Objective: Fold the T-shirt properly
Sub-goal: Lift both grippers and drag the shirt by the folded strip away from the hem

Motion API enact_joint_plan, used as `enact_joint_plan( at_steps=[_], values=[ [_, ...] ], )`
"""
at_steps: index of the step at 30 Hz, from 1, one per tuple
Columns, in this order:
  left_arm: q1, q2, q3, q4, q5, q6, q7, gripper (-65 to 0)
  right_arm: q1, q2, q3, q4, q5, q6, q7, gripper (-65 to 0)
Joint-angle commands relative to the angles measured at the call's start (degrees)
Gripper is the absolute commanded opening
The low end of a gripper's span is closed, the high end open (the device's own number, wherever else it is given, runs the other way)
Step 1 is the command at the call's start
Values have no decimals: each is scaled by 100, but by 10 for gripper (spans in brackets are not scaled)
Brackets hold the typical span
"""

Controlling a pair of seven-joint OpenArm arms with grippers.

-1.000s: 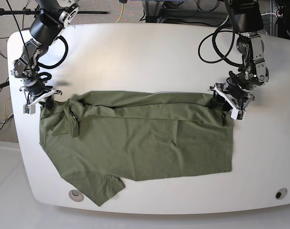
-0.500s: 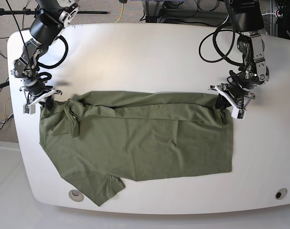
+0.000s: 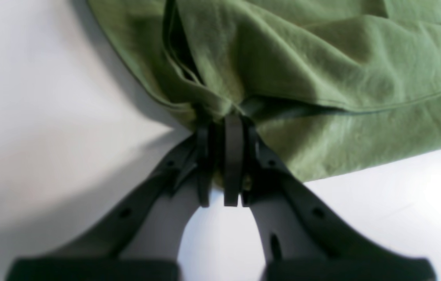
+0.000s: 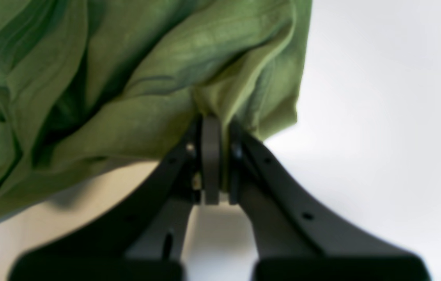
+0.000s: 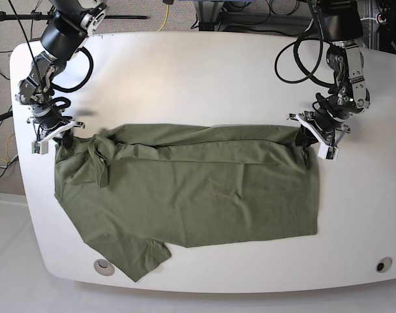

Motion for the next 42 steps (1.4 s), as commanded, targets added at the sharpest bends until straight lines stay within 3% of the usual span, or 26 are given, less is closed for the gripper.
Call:
enact_joint_plan(
  at_steps=[1, 11, 18, 24, 30, 42],
  values=[
    [150, -201, -8, -2, 234, 39, 382, -650, -193, 33, -3, 132, -276, 17, -358, -650],
    [756, -447, -8, 191, 216, 12, 355, -650, -1037, -301, -11, 809, -294, 17, -332, -650],
    [1205, -464, -175, 657, 251, -454, 390, -650, -1547, -407, -11, 1099, -294, 17, -323, -650],
    [1345, -500, -615, 842, 251, -656, 883, -650, -1863, -574, -11, 1249, -294, 17, -314, -650],
    [1416, -728, -712, 1211, 251, -1104, 1621, -650, -2162, -582, -20, 1310, -294, 17, -314, -650],
    [1794, -825, -712, 1475, 357, -1174, 1709, -650, -2733, -741, -11, 1301, -294, 17, 47, -650]
  ],
)
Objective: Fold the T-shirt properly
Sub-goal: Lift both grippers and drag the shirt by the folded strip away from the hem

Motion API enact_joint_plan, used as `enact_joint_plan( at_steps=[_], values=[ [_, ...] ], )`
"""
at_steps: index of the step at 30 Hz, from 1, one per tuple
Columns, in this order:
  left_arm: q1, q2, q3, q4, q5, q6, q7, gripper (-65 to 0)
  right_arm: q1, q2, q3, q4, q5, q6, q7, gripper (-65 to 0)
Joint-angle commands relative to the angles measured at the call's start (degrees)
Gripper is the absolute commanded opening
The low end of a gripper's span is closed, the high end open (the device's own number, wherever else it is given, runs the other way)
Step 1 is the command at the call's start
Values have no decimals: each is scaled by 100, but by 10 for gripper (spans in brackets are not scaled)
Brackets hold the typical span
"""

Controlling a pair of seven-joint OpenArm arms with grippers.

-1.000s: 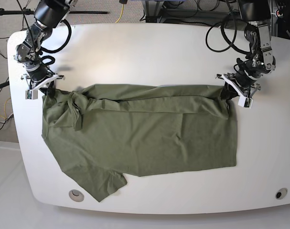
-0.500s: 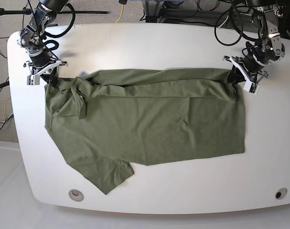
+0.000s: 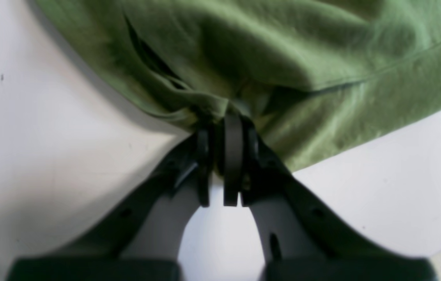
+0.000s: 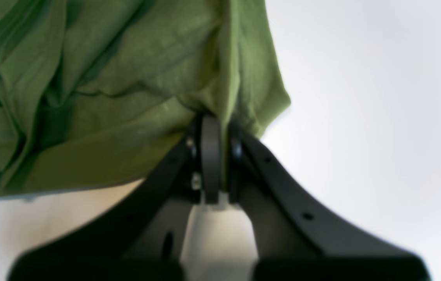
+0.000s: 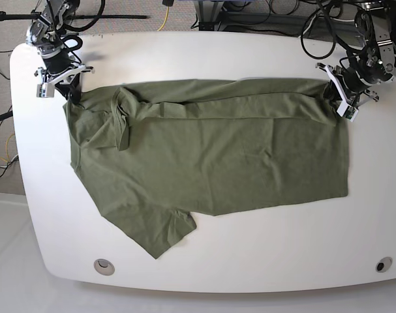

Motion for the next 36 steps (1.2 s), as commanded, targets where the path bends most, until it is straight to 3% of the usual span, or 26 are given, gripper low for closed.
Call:
enact_joint_plan(
  at_steps=[1, 19, 30, 36],
  values=[
    [163, -51, 3, -40, 484, -25, 428, -650, -310, -129, -22, -130, -897, -119, -1186, -650],
    [198, -16, 3, -75, 1451, -51, 428, -650, -943, -533, 13, -174, -897, -119, -1177, -650],
    [225, -60, -6, -1174, 1644, -60, 59, -650, -1259, -577, 31, -165, -897, -119, -1177, -650],
    [234, -60, -6, -1508, 1644, -51, 24, -650, -1285, -603, 470, -174, -906, -119, -1177, -650]
  ],
)
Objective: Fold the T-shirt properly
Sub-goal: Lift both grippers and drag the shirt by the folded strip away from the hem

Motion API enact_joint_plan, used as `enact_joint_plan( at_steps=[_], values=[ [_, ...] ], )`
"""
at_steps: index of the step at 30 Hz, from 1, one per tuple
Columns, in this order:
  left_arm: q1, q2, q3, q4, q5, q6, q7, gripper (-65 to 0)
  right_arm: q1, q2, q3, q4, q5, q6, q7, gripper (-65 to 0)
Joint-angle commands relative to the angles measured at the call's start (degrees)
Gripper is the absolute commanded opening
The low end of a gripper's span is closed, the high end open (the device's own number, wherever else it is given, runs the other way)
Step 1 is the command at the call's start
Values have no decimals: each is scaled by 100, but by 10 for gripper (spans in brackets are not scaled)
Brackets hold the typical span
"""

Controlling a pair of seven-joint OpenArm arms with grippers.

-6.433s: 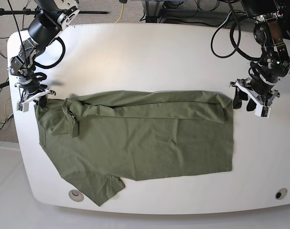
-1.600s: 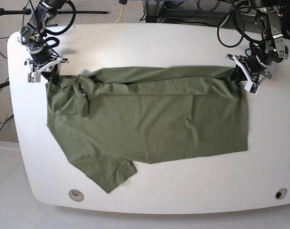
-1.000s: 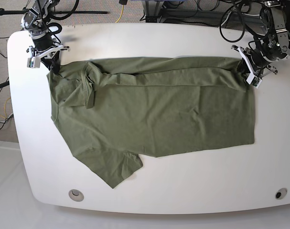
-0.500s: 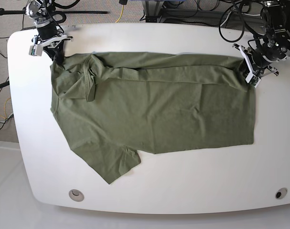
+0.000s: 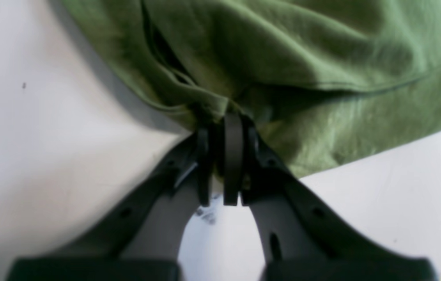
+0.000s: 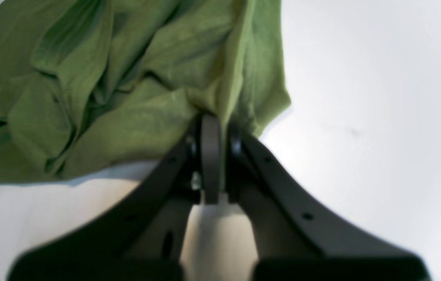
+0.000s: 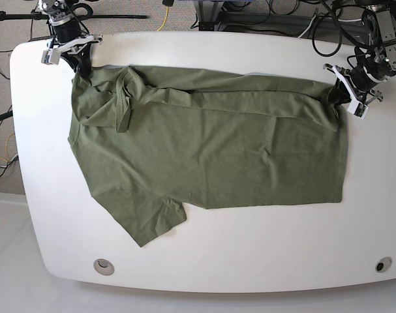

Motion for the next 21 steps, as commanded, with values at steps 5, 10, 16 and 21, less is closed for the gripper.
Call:
enact_joint_plan(
  at_steps=[5, 10, 16, 21],
  values=[
    [225, 82, 132, -648, 1369, 143, 1626, -650, -287, -39, 329, -262, -1369, -525, -1770, -650],
    [242, 82, 132, -745, 1378, 143, 1626, -650, -287, -22, 435, -262, -1378, -525, -1770, -650],
    [295, 82, 149, -727, 1808, 135, 1626, -650, -172, 66, 435, -262, -1607, -525, -1770, -650],
    [304, 82, 149, -727, 2125, 135, 1617, -650, 39, 57, 444, -253, -1967, -525, -1770, -650]
  ],
)
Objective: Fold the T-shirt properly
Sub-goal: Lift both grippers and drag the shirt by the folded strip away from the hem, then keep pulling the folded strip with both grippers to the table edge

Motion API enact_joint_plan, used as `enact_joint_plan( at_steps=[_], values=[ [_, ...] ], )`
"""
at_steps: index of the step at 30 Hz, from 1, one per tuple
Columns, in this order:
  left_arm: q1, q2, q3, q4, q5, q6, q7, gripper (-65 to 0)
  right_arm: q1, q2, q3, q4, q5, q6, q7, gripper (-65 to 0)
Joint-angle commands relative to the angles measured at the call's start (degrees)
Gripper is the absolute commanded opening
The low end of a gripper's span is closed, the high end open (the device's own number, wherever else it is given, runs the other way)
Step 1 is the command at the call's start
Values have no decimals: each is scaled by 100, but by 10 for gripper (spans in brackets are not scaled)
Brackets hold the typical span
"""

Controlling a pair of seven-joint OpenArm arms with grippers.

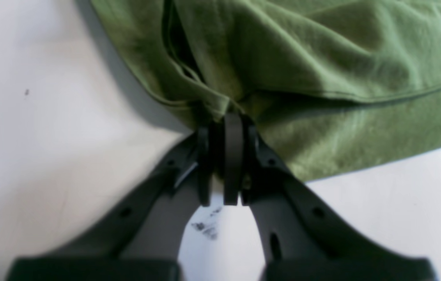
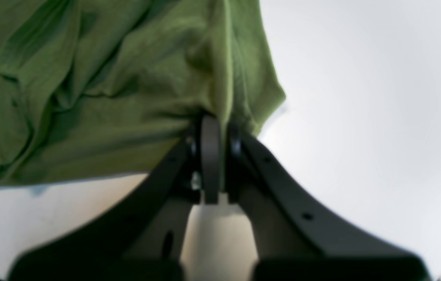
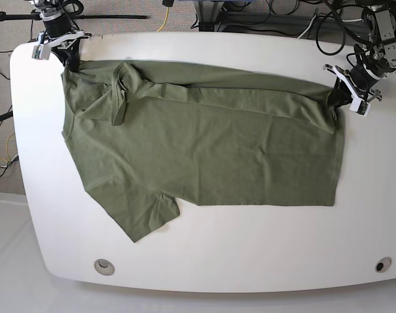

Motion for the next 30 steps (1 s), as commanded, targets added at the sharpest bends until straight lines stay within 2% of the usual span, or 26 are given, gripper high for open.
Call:
enact_joint_plan(
  at_steps=[1, 6, 16, 23, 30],
  values=[
    [280, 71, 160, -353, 1802, 202, 2625, -650, -57, -37, -24, -253, -1655, -525, -1575, -650],
    [385, 71, 160, -353, 2180, 194, 2625, -650, 110, -133, -24, -235, -1892, -525, -1575, -650],
    [482, 106, 160, -353, 2488, 145, 2634, -650, 242, -186, -24, -218, -2068, -525, -1575, -650],
    [605, 115, 152, -389, 2514, 145, 2634, -650, 242, -186, -24, -218, -2042, -525, -1575, -650],
    [605, 115, 160, -863, 2514, 145, 2493, -650, 233, -186, -24, -226, -2033, -525, -1575, -650]
  ],
)
